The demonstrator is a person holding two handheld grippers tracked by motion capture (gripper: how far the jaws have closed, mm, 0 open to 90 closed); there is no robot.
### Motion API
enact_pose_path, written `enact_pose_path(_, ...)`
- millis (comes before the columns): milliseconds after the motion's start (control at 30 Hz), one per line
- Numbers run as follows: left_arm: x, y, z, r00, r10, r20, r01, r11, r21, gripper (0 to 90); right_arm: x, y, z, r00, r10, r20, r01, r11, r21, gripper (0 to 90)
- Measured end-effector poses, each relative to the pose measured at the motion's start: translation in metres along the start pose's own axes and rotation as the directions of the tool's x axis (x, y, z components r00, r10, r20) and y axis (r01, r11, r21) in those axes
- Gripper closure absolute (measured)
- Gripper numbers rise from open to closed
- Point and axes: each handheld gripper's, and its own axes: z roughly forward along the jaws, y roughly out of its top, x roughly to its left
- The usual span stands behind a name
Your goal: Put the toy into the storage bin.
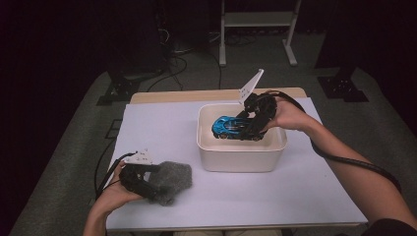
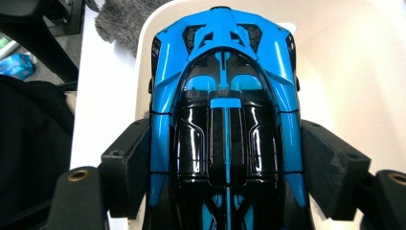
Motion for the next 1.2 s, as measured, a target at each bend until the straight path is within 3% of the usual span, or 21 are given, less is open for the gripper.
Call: enact_pose_path(1200,0.0,-0.002,-0.002,1.0,-0.002,0.003,0.002,1.0,-0.001,9.8,-0.018,-0.011,0.055,0.9981,0.045,-0.043,-0.043,0.998,0.056,25.1)
